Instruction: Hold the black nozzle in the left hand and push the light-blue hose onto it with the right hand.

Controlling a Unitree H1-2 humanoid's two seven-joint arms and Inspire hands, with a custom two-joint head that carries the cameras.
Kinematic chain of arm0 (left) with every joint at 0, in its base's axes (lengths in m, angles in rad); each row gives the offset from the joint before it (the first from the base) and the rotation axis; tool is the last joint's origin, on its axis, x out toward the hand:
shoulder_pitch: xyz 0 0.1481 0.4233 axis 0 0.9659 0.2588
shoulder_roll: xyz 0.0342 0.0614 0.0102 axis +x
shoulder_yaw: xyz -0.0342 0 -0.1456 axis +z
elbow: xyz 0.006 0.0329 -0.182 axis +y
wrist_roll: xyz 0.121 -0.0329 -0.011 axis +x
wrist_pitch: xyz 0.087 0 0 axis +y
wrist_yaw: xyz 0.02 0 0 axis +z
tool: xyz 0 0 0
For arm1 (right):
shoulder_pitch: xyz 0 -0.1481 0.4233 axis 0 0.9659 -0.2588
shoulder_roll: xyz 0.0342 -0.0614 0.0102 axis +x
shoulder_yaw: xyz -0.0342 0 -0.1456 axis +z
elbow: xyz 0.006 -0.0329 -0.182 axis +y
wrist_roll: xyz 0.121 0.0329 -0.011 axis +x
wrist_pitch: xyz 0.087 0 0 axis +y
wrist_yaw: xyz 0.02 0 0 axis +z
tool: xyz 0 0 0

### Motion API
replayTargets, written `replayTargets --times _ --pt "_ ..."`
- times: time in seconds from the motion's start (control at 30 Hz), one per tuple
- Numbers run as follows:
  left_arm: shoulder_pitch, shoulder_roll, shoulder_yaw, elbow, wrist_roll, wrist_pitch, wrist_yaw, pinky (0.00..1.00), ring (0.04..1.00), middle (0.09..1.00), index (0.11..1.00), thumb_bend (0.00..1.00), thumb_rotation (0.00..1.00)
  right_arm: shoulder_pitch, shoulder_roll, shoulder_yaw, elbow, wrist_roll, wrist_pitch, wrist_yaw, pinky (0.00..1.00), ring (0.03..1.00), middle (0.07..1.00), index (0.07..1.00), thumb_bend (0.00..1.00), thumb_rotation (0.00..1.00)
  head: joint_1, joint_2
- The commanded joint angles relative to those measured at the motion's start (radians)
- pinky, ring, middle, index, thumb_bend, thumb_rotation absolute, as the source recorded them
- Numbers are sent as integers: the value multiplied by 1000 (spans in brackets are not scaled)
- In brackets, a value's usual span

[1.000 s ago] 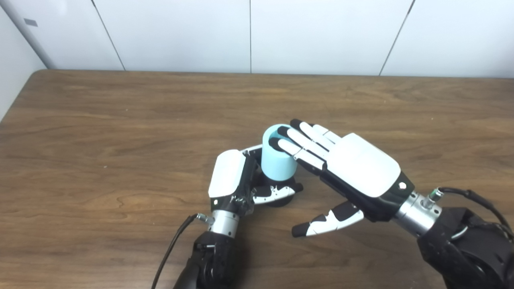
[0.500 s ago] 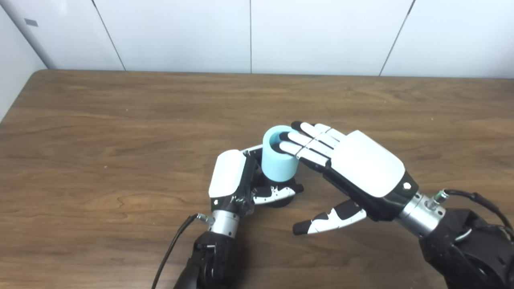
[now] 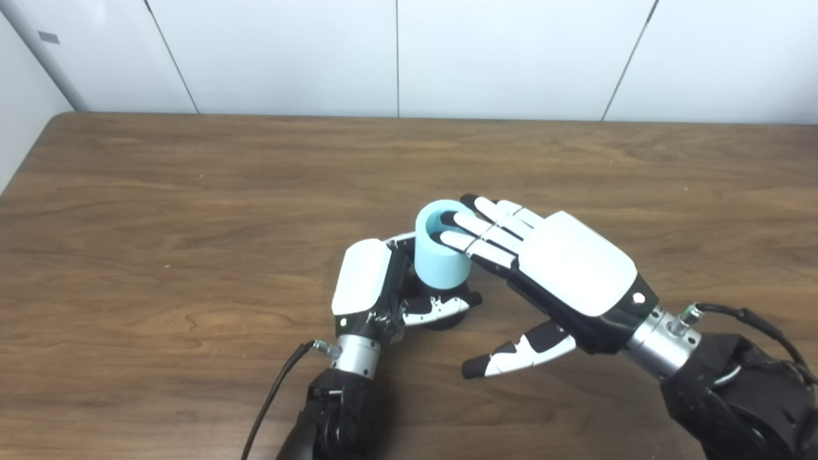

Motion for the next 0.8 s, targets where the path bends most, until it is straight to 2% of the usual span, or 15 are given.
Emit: replayTargets --times 0.0,0.37,0.77 --pt "19 -10 -19 14 23 39 -38 516 532 518 469 519 0 25 -32 37 24 1 -3 91 906 944 925 870 597 794 1 1" --pt "16 -8 -23 18 31 39 -26 501 524 489 486 522 0 47 -43 55 47 -11 -7 75 881 935 923 862 602 794 5 7" --pt "20 -7 -21 10 19 39 -30 507 521 462 492 523 0 80 -52 79 93 -33 -2 44 902 944 922 867 598 809 7 13"
